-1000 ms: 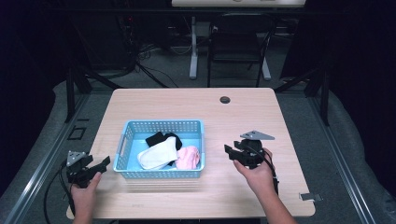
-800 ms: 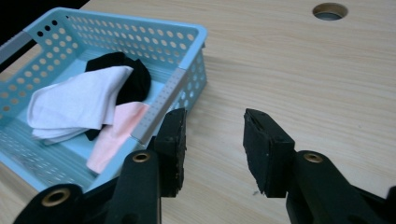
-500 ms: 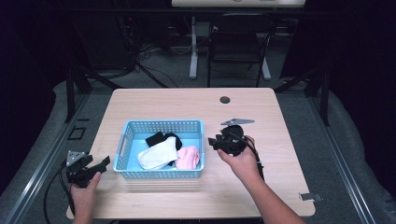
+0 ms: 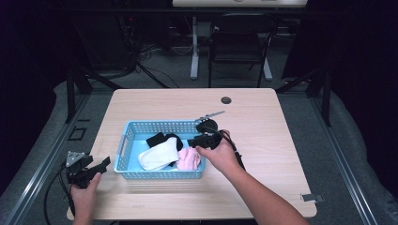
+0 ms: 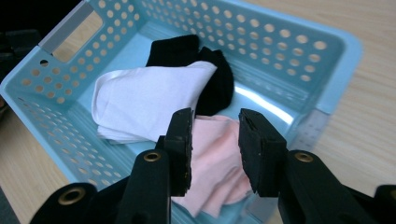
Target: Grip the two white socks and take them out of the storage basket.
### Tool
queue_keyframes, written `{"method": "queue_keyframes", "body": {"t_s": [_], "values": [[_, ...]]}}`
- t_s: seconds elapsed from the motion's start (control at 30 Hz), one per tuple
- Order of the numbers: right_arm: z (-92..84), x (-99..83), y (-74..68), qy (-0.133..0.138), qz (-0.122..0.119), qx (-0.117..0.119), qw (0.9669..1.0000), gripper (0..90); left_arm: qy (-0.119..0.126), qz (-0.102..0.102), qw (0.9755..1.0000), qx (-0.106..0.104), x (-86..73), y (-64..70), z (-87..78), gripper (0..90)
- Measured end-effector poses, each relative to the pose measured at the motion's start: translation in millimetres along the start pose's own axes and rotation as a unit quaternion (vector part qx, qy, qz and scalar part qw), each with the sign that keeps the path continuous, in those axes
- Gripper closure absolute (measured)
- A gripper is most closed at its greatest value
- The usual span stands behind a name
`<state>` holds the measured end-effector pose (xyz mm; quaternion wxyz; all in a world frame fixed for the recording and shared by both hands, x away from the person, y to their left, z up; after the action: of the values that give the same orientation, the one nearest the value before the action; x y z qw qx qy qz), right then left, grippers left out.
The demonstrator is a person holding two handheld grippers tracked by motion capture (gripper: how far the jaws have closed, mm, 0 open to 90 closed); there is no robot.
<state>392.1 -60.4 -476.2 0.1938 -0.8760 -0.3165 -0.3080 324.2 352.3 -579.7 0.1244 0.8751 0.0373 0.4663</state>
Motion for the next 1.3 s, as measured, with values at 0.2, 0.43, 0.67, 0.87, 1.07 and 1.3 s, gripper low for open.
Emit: {"method": "queue_keyframes", "body": {"t_s": [0.2, 0.43, 0.67, 0.87, 1.07, 1.3], "values": [[24.3, 11.0, -4.8, -0.034, 0.030, 0.028, 0.9986, 65.7, 0.003, -0.002, 1.0000, -0.001, -0.1, -0.1, 0.4, 25.5], [48.1, 18.6, -0.4, -0.076, 0.067, 0.041, 0.9940, 66.4, 0.000, 0.000, 1.0000, -0.002, 0.1, 0.1, 0.3, 25.4], [68.8, 24.0, -5.7, -0.101, 0.065, 0.040, 0.9919, 68.0, 0.000, 0.002, 1.0000, -0.002, 0.3, 0.4, 0.3, 25.4], [81.4, 25.8, -9.1, -0.123, 0.076, 0.038, 0.9888, 68.4, 0.002, 0.002, 1.0000, -0.003, 0.3, 0.6, 0.6, 25.4], [91.9, 23.5, -7.2, -0.140, 0.086, 0.046, 0.9852, 70.2, 0.001, 0.002, 1.0000, -0.003, 0.6, 0.5, 0.7, 25.4], [93.9, 23.7, -15.3, -0.142, 0.062, 0.050, 0.9867, 82.4, 0.003, 0.001, 1.0000, -0.004, 0.3, 0.8, 1.2, 25.4]]}}
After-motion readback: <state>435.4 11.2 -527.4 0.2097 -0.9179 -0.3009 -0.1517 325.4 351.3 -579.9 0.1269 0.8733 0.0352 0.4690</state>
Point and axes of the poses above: each handheld gripper's, and its own axes: z roughly forward along the jaws, x roughly out of its top, y roughly to its right, the point moved 1 cm from there along z, roughly forward along the jaws, and after that the axes turned 9 degrees about -z, right-handed, at the moved point
